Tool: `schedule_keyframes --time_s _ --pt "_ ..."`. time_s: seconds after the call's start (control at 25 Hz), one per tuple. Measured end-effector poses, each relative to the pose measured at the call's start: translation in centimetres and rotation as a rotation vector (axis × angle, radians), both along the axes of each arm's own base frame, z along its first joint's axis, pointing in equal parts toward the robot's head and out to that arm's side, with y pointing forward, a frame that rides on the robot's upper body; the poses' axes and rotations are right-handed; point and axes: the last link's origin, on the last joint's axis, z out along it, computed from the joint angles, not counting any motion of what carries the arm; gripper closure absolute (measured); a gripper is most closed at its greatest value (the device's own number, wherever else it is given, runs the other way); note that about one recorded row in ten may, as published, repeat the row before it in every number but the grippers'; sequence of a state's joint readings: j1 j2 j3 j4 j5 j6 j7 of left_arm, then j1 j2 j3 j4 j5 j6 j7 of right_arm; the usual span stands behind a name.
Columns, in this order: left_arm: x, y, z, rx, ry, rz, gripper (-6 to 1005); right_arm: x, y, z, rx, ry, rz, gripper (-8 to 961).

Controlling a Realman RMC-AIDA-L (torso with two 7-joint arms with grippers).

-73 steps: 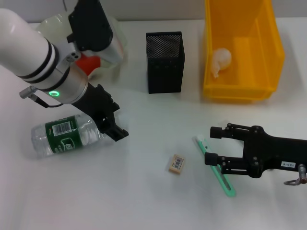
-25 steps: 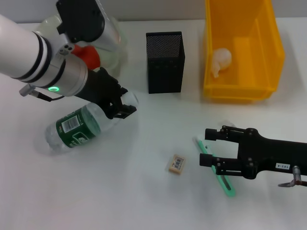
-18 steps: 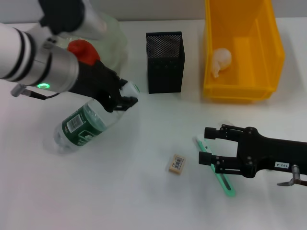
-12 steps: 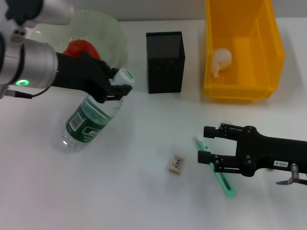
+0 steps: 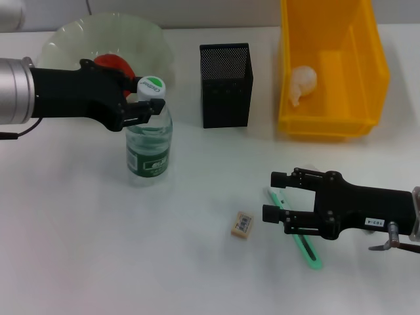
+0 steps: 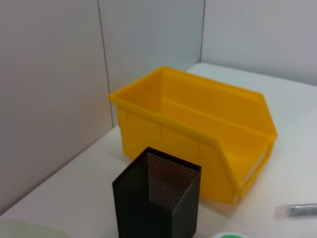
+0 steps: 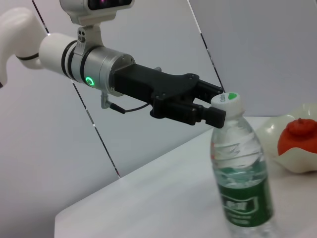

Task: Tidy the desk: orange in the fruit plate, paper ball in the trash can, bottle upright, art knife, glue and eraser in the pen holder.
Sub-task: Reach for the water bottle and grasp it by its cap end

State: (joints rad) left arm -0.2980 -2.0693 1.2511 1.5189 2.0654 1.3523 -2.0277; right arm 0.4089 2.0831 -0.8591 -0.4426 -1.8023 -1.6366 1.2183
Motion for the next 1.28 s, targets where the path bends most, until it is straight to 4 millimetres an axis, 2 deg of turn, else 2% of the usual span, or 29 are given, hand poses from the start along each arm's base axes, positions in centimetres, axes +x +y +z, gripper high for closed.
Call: schedule_keyframes --time_s 0.52,0.88,1.28 --pt "-1.3 0.2 0.9 0.051 -0.02 0.029 565 0.1 0.1 -0.1 0.001 -0.01 -0.005 180" --pt "-2.0 0.3 0.6 0.047 -0.037 0.035 565 0.2 0.0 -0.3 -0.002 -0.009 -0.014 180" --pt "-2.4 -0.1 1.6 0.092 -0.185 -0.005 554 0.1 0.1 -0.5 -0.008 -0.01 -0.014 180"
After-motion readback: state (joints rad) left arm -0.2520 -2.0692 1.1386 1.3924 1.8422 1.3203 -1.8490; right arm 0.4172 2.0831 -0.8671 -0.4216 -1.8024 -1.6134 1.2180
